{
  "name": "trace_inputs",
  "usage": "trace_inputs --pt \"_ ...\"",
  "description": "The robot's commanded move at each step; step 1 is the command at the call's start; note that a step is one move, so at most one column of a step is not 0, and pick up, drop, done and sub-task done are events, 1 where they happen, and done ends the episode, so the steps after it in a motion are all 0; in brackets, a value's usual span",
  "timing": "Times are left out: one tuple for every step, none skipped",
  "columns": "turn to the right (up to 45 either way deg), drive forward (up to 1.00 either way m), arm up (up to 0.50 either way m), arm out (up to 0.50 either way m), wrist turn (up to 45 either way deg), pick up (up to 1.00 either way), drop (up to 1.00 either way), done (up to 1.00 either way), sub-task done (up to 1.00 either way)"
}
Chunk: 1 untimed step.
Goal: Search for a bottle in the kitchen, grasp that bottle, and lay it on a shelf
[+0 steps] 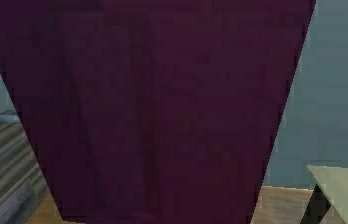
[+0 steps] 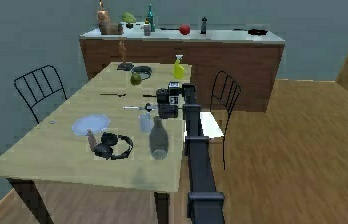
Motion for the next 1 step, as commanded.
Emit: trace_inputs --pt "0.0 0.00 -0.30 0.00 0.0 0.00 0.00 0.00 0.00"
